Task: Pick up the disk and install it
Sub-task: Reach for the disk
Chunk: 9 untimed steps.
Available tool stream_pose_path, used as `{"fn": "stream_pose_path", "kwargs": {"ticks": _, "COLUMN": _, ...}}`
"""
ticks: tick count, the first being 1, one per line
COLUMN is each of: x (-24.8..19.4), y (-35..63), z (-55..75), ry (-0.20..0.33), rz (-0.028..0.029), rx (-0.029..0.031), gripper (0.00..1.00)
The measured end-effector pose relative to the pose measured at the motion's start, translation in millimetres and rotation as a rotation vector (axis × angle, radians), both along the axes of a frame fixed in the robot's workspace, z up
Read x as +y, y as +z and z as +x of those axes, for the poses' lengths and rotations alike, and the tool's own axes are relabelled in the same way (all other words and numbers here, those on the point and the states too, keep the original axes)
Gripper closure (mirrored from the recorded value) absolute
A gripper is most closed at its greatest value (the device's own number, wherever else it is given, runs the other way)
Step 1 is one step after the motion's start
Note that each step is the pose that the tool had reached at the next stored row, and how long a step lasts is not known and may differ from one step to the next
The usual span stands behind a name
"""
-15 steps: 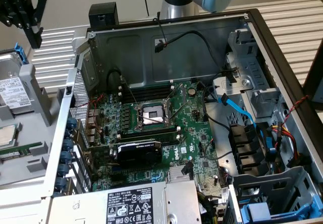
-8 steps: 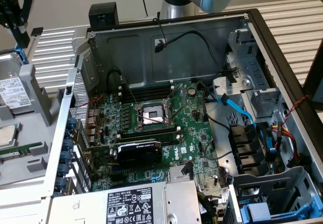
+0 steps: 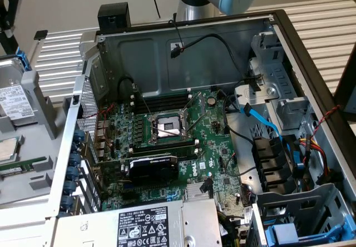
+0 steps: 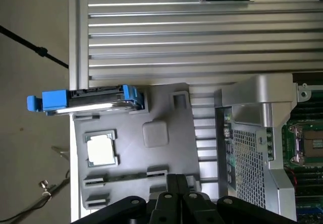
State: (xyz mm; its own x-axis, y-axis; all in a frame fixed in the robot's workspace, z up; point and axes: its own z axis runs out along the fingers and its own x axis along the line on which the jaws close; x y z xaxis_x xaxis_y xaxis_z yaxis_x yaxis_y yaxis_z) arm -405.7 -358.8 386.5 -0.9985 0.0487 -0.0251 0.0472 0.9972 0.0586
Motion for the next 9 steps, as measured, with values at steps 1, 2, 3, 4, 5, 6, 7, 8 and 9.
{"fn": "stream_pose_path", "kwargs": {"ticks": 1, "x": 0.7, "y": 0.0, "z": -3.1, "ry": 0.001, "rz": -0.0001, "rx": 0.0002, "gripper": 0.89}}
{"fn": "stream_pose_path", "kwargs": {"ticks": 2, "x": 1.3, "y": 0.0, "z": -6.1, "ry": 0.001, "rz": 0.0, "rx": 0.0011, "gripper": 0.89}}
{"fn": "stream_pose_path", "kwargs": {"ticks": 3, "x": 1.7, "y": -0.1, "z": -8.4, "ry": 0.003, "rz": 0.0, "rx": 0.0033, "gripper": 0.89}}
{"fn": "stream_pose_path", "kwargs": {"ticks": 4, "x": 2.2, "y": 0.0, "z": -10.3, "ry": 0.004, "rz": -0.0001, "rx": 0.0062, "gripper": 0.89}}
{"fn": "stream_pose_path", "kwargs": {"ticks": 5, "x": 2.9, "y": 0.0, "z": -12.1, "ry": 0.006, "rz": -0.0002, "rx": 0.008, "gripper": 0.89}}
{"fn": "stream_pose_path", "kwargs": {"ticks": 6, "x": 4.2, "y": 0.0, "z": -13.7, "ry": 0.007, "rz": -0.0005, "rx": 0.0084, "gripper": 0.89}}
{"fn": "stream_pose_path", "kwargs": {"ticks": 7, "x": 5.6, "y": 0.0, "z": -15.0, "ry": 0.009, "rz": -0.0006, "rx": 0.0088, "gripper": 0.89}}
{"fn": "stream_pose_path", "kwargs": {"ticks": 8, "x": 7.2, "y": -0.1, "z": -16.0, "ry": 0.01, "rz": -0.0005, "rx": 0.0098, "gripper": 0.89}}
{"fn": "stream_pose_path", "kwargs": {"ticks": 9, "x": 9.0, "y": 0.0, "z": -17.0, "ry": 0.012, "rz": -0.0006, "rx": 0.0115, "gripper": 0.89}}
